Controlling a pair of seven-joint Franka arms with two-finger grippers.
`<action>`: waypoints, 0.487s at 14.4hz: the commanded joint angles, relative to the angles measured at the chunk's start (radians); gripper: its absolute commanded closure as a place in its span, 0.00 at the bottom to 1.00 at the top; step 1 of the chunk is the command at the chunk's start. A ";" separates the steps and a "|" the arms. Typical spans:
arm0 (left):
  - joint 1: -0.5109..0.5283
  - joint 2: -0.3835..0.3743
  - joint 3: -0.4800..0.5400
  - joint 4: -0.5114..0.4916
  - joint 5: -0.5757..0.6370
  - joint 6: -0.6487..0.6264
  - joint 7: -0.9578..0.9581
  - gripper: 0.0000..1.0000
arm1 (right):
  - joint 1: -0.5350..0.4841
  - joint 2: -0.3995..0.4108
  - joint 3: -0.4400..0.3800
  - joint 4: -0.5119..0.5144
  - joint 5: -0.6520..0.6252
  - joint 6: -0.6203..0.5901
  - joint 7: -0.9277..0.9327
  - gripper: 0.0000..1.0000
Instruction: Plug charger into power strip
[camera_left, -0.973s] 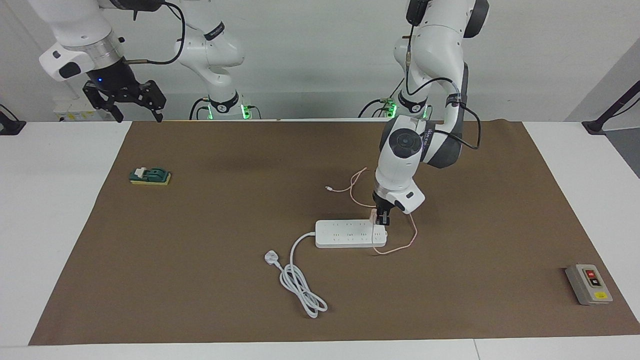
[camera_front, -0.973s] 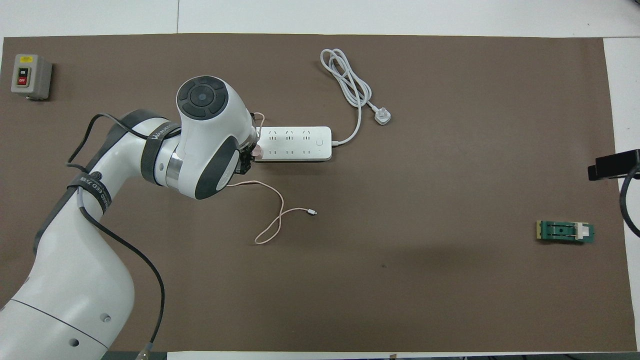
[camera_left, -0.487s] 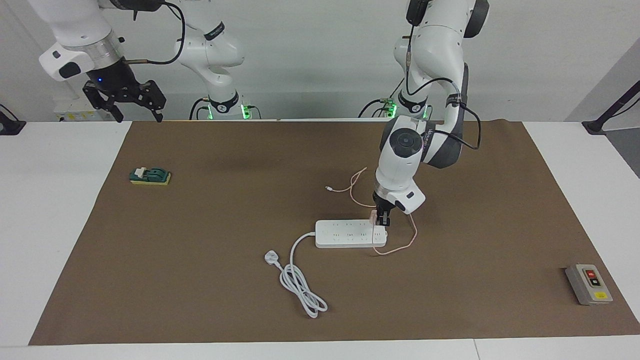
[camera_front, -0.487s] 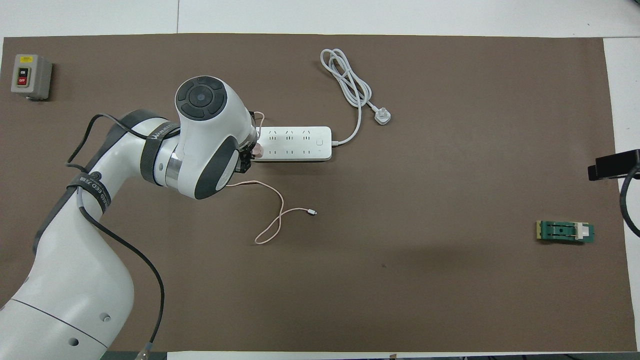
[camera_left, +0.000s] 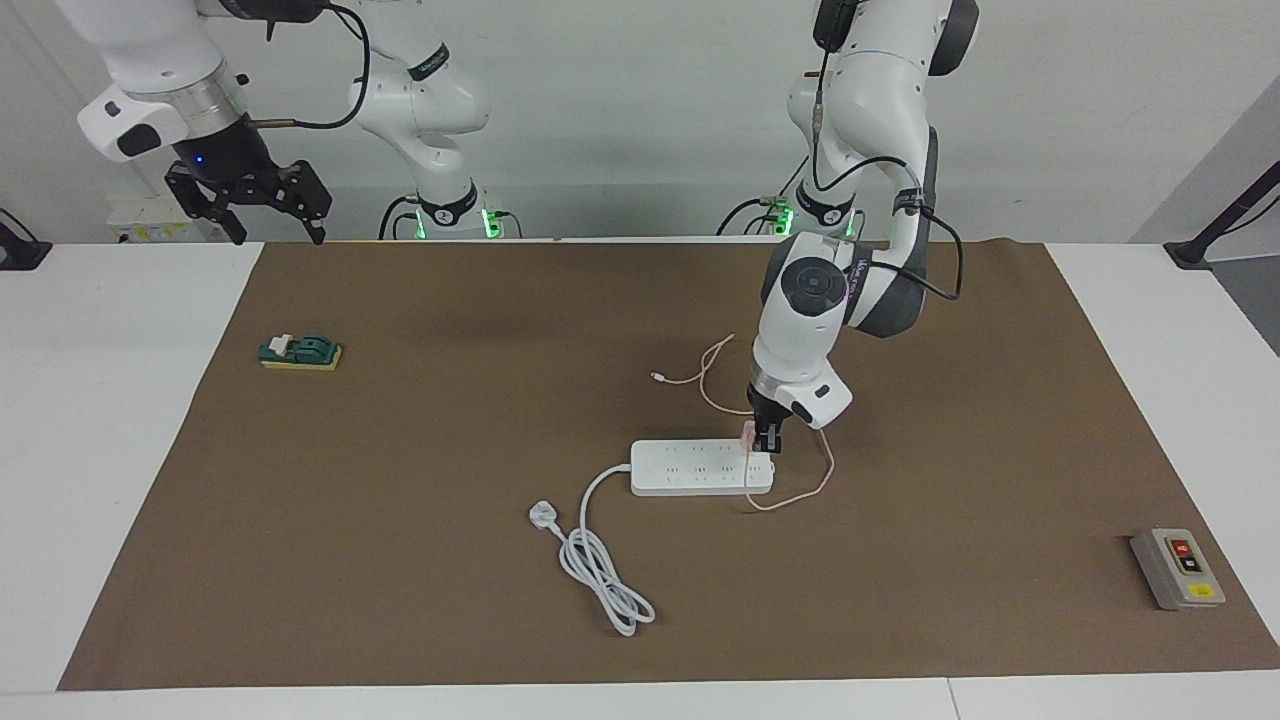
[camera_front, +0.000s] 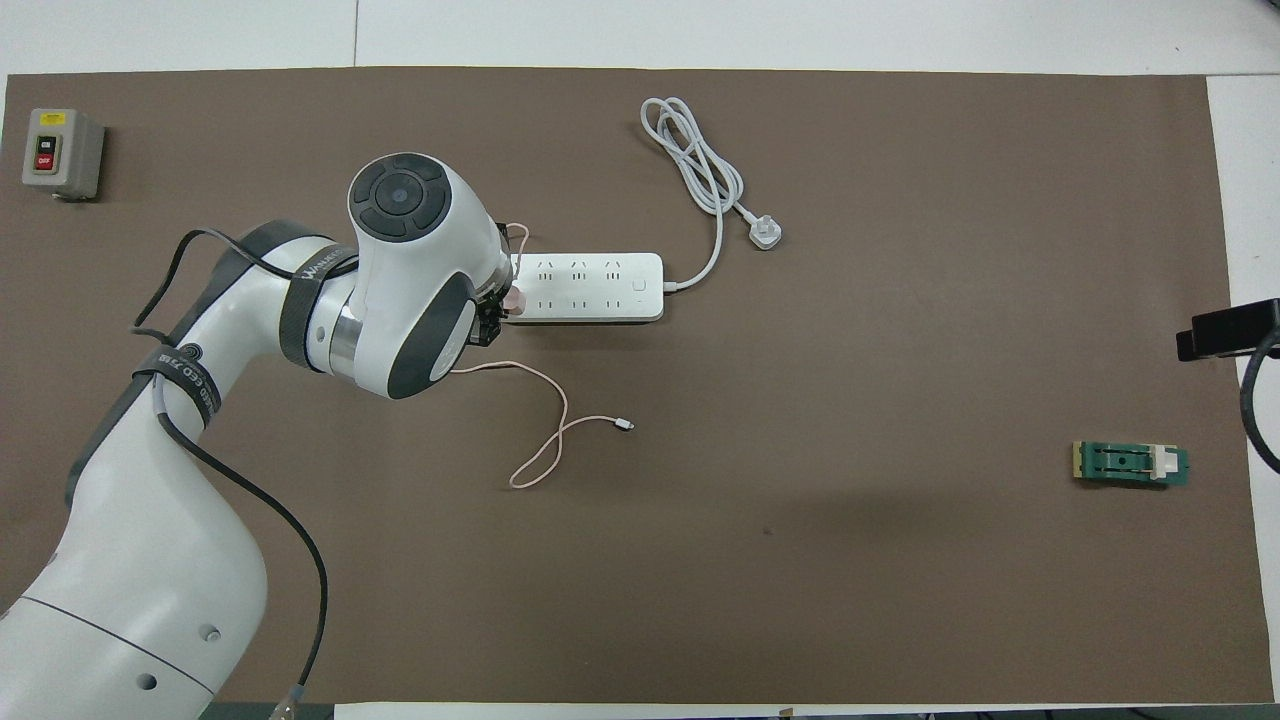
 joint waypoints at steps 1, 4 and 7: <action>0.003 -0.026 0.000 -0.043 -0.009 0.026 0.016 1.00 | -0.012 -0.021 0.013 -0.022 -0.016 0.007 0.010 0.00; 0.002 -0.027 0.000 -0.052 -0.009 0.032 0.018 1.00 | -0.014 -0.021 0.013 -0.022 -0.016 0.007 0.010 0.00; 0.002 -0.023 0.000 -0.062 -0.009 0.050 0.016 1.00 | -0.014 -0.021 0.013 -0.022 -0.016 0.007 0.010 0.00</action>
